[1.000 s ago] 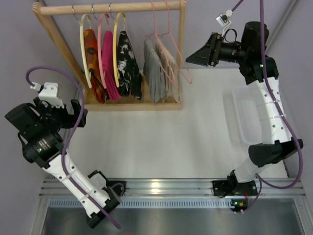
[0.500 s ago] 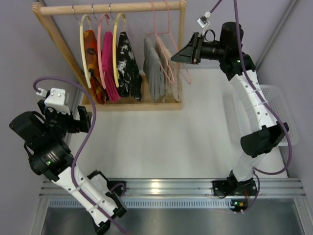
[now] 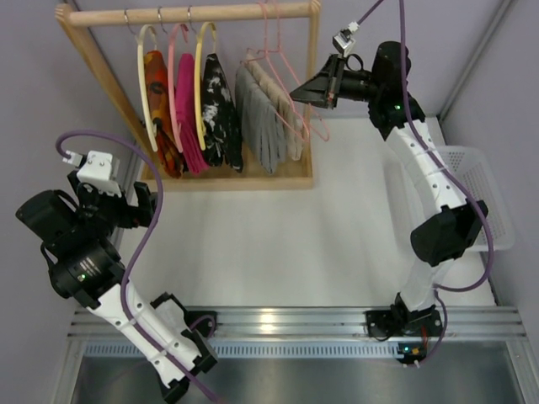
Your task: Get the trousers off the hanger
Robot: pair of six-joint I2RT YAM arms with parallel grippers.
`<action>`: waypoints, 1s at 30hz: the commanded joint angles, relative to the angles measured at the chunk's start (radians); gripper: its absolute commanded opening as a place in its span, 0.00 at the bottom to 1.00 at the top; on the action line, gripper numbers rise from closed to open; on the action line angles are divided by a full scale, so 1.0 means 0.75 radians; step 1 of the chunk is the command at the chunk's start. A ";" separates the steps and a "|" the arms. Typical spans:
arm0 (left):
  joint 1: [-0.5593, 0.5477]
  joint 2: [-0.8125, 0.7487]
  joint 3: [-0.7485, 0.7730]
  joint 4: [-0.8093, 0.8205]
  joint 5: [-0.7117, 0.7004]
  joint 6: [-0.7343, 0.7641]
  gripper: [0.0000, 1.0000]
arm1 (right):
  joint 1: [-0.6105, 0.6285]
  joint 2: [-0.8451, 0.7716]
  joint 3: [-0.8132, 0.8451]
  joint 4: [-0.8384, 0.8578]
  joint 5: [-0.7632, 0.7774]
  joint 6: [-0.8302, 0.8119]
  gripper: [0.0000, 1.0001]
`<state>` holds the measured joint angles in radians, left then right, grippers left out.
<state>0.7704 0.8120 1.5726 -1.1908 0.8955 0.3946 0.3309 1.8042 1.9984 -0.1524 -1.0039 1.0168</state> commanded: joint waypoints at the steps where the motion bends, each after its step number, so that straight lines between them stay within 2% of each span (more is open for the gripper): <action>1: 0.004 0.038 0.016 0.003 0.076 -0.015 0.99 | 0.007 -0.086 0.048 0.412 -0.059 0.180 0.00; 11: 0.004 0.067 0.061 0.005 0.154 -0.056 0.99 | -0.091 -0.188 0.035 0.596 -0.011 0.409 0.00; 17: 0.004 0.116 0.145 0.011 0.199 -0.141 0.98 | -0.104 -0.311 -0.116 0.674 -0.036 0.481 0.00; 24: 0.004 0.243 0.290 0.013 0.360 -0.228 0.99 | -0.140 -0.522 -0.453 0.725 -0.069 0.483 0.00; 30: 0.004 0.369 0.415 0.011 0.383 -0.250 0.99 | -0.220 -0.720 -0.731 0.731 -0.069 0.485 0.00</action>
<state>0.7704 1.0653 1.8362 -1.1900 1.1229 0.2188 0.1947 1.3537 1.4986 0.2680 -1.0573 1.3960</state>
